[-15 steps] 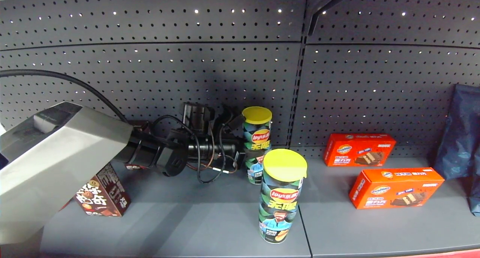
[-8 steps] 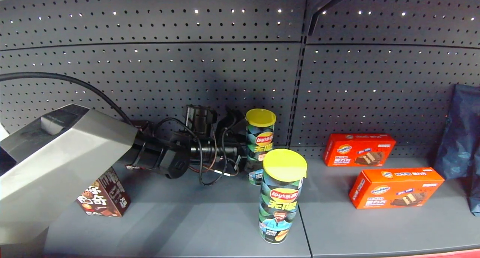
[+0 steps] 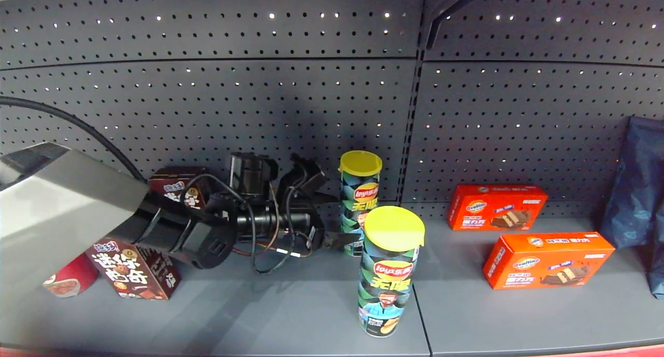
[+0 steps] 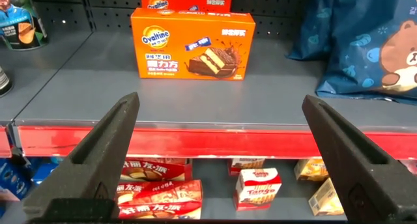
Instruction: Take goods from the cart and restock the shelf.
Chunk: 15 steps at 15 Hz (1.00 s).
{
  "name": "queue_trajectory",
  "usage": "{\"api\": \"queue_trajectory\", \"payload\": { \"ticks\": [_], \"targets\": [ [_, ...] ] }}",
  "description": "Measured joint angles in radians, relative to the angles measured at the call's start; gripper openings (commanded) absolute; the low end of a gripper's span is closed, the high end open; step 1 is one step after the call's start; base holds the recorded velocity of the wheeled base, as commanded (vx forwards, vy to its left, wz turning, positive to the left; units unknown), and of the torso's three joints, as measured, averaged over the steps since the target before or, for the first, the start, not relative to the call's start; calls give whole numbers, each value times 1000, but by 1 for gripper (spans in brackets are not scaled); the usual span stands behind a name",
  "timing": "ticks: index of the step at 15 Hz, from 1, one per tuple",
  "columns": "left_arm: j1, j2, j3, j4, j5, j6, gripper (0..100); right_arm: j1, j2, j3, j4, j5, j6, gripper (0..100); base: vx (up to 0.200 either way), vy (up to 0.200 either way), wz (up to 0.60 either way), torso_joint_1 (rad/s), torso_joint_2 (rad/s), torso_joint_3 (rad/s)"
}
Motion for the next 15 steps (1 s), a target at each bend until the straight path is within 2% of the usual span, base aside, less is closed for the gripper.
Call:
{"api": "queue_trajectory", "payload": {
  "ticks": [3,4,5,7,9,10,11,13,15],
  "targets": [
    [38,-102,158,-97,14,-8,100,0,0,-3,11,37,3,100,0,0,0,0,0,0],
    [46,-145,209,-111,40,-15,100,0,0,-5,25,63,7,100,0,0,0,0,0,0],
    [49,-196,265,-124,97,-36,100,0,0,-8,30,70,10,100,0,0,0,0,0,0],
    [26,-305,367,-144,243,-107,100,1,2,-20,32,71,12,100,0,0,0,0,0,0],
    [-30,-418,446,-152,464,-193,100,4,42,-93,43,87,14,100,0,0,0,0,0,0],
    [-55,-457,474,-153,555,-210,100,5,92,-148,54,111,19,100,0,0,0,0,0,0],
    [-72,-486,502,-154,610,-214,100,10,169,-217,66,151,24,100,0,0,0,0,0,0],
    [-87,-518,535,-164,639,-215,100,30,338,-342,77,226,26,100,0,0,0,0,0,0],
    [-87,-531,567,-173,674,-216,100,86,537,-430,85,237,22,100,0,0,0,0,0,0]
  ]
}}
